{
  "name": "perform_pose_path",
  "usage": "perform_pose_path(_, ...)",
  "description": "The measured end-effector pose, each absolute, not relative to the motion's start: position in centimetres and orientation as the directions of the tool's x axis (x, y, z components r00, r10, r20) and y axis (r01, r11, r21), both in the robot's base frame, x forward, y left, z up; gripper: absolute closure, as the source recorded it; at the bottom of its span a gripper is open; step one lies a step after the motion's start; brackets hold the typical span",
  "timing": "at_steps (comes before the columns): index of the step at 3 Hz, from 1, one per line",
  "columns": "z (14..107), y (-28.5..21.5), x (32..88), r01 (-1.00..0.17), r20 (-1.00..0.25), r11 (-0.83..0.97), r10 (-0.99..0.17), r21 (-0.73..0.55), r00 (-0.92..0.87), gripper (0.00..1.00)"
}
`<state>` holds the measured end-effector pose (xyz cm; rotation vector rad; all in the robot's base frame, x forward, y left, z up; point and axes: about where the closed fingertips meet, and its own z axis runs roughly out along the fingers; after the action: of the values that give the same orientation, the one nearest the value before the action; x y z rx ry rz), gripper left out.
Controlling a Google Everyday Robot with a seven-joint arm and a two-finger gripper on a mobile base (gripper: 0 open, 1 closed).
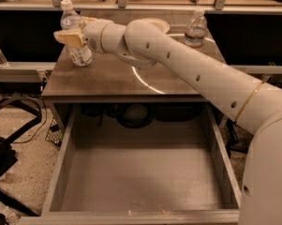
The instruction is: Pick blue plastic bottle
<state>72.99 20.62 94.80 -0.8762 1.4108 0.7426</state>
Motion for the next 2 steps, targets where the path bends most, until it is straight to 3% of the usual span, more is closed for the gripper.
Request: perform_pose_path(2,94.81,21.05,72.8,-0.864,-0.997,0.498,-0.069,-0.072,0.043,0.82)
